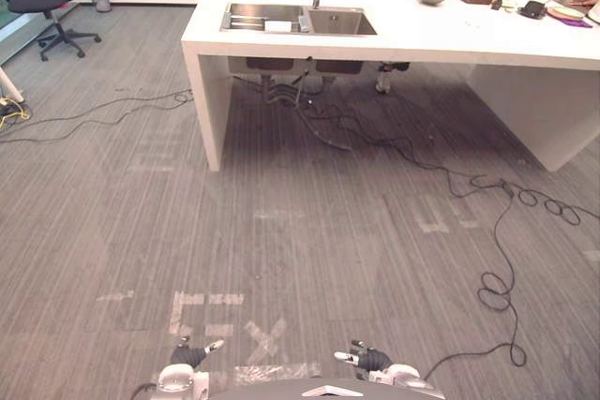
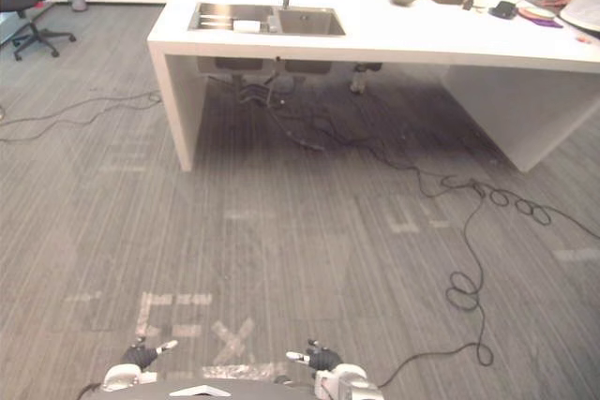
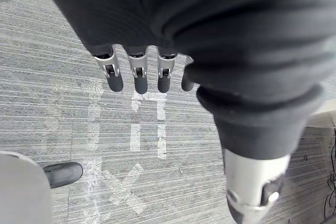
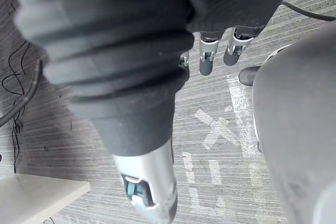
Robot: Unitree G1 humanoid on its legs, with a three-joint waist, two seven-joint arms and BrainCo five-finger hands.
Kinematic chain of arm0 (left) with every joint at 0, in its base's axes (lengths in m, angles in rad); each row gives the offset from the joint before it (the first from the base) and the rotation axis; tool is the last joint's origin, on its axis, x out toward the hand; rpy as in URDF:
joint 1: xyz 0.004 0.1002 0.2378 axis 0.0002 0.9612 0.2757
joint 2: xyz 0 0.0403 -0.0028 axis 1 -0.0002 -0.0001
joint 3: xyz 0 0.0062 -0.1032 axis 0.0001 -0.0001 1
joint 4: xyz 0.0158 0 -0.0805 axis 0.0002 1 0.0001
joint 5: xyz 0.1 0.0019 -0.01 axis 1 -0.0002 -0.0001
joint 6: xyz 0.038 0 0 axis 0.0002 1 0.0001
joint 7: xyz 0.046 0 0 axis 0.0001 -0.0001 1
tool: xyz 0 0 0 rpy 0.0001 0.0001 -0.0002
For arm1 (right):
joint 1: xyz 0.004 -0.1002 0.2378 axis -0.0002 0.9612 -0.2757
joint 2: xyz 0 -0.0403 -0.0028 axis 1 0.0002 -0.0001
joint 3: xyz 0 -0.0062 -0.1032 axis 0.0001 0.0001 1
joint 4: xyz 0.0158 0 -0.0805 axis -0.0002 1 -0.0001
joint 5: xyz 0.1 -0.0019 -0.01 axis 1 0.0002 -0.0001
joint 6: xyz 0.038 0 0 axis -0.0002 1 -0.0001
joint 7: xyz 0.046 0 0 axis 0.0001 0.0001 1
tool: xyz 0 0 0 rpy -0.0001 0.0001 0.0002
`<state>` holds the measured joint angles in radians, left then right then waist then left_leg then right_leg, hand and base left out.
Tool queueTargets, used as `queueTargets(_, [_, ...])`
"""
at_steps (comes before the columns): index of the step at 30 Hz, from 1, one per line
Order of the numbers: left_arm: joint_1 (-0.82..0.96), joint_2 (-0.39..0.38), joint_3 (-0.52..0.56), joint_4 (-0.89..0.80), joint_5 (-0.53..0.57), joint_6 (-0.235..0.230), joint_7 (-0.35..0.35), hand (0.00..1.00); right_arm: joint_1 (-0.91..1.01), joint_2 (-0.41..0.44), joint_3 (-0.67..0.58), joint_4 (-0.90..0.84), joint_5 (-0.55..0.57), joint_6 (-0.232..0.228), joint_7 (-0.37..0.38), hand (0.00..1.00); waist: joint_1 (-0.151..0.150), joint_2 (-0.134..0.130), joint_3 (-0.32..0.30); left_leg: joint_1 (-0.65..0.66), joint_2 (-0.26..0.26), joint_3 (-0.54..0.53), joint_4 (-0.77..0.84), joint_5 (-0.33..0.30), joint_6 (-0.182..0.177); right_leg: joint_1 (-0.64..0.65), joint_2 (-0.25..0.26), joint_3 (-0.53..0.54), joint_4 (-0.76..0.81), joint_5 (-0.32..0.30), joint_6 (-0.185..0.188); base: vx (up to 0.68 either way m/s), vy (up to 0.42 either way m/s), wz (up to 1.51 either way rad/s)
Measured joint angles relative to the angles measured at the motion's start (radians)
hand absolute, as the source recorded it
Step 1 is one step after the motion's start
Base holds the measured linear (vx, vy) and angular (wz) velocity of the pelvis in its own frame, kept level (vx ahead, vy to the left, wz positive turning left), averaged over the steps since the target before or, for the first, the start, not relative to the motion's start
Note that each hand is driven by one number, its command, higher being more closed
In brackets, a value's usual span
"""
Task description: Walk over to the sink, pick up the cup, carry it to the dishwasher, place the cup inside the dishwasher, then close the dishwasher door
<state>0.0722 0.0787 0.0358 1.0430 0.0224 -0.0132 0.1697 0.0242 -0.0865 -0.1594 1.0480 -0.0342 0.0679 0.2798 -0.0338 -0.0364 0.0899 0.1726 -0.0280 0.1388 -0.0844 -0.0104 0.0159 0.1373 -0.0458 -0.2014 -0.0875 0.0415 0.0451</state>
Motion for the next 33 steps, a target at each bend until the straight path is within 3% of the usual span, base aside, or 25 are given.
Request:
queueTargets(16, [0.000, 0.000, 0.000, 0.002, -0.003, -0.008, -0.003, 0.00, 0.003, 0.000, 0.009, 0.004, -0.001, -0.042, -0.003, 0.00, 0.001, 0.000, 0.001, 0.000, 0.000, -0.002, 0.005, -0.005, 0.005, 0.001, 0.001, 0.001, 0.001, -0.008, 0.000, 0.00, 0.000, 0.00])
queueTargets(23, [-0.001, -0.001, 0.000, 0.013, -0.061, -0.011, -0.034, 0.00, 0.003, -0.001, 0.021, 0.013, -0.001, -0.065, -0.005, 0.00, 0.005, -0.001, 0.001, 0.004, -0.002, -0.004, 0.006, -0.006, 0.007, 0.004, -0.001, 0.001, 0.009, -0.011, 0.000, 0.00, 0.000, 0.00])
queueTargets(26, [0.000, 0.004, 0.000, 0.013, -0.099, -0.017, -0.049, 0.00, 0.002, -0.002, 0.020, 0.007, 0.001, -0.071, -0.005, 0.00, 0.007, -0.008, 0.011, 0.007, -0.008, -0.015, 0.014, -0.034, 0.022, -0.086, -0.035, 0.000, 0.244, -0.133, 0.031, -0.02, 0.009, 0.07])
queueTargets(27, [0.001, 0.008, 0.001, 0.012, -0.124, -0.024, -0.056, 0.00, 0.002, 0.000, 0.022, 0.000, 0.003, -0.077, -0.005, 0.00, 0.009, -0.007, 0.027, 0.005, -0.016, -0.020, 0.040, -0.054, 0.031, -0.143, -0.063, 0.003, 0.398, -0.185, 0.083, -0.01, 0.024, 0.12])
queueTargets(28, [0.000, 0.006, 0.002, 0.012, -0.140, -0.032, -0.059, 0.00, 0.002, -0.002, 0.023, -0.004, 0.004, -0.088, -0.005, 0.00, 0.014, -0.014, 0.036, 0.007, -0.014, -0.022, 0.059, -0.066, 0.033, -0.193, -0.078, 0.005, 0.520, -0.191, 0.080, 0.02, 0.031, 0.15])
queueTargets(29, [0.000, 0.010, 0.006, 0.011, -0.153, -0.040, -0.058, 0.00, -0.001, -0.002, 0.021, -0.010, 0.012, -0.100, -0.005, 0.00, 0.014, -0.010, 0.047, 0.019, -0.009, -0.027, 0.083, -0.080, 0.039, -0.252, -0.098, 0.002, 0.663, -0.182, 0.051, 0.04, 0.013, 0.13])
queueTargets(30, [0.001, 0.014, 0.008, 0.008, -0.159, -0.044, -0.055, 0.00, -0.001, 0.000, 0.023, -0.010, 0.015, -0.112, -0.008, 0.00, 0.012, -0.016, 0.053, 0.026, -0.006, -0.028, 0.090, -0.085, 0.042, -0.265, -0.105, -0.001, 0.702, -0.200, 0.039, 0.07, 0.004, 0.19])
queueTargets(33, [-0.003, 0.011, 0.047, 0.012, -0.175, -0.049, -0.040, 0.00, 0.000, 0.000, 0.033, -0.009, 0.037, -0.135, -0.010, 0.00, 0.002, -0.017, 0.055, 0.030, 0.033, -0.052, 0.120, -0.123, 0.024, -0.293, -0.099, -0.023, 0.615, -0.243, 0.029, 0.14, -0.041, 0.14])
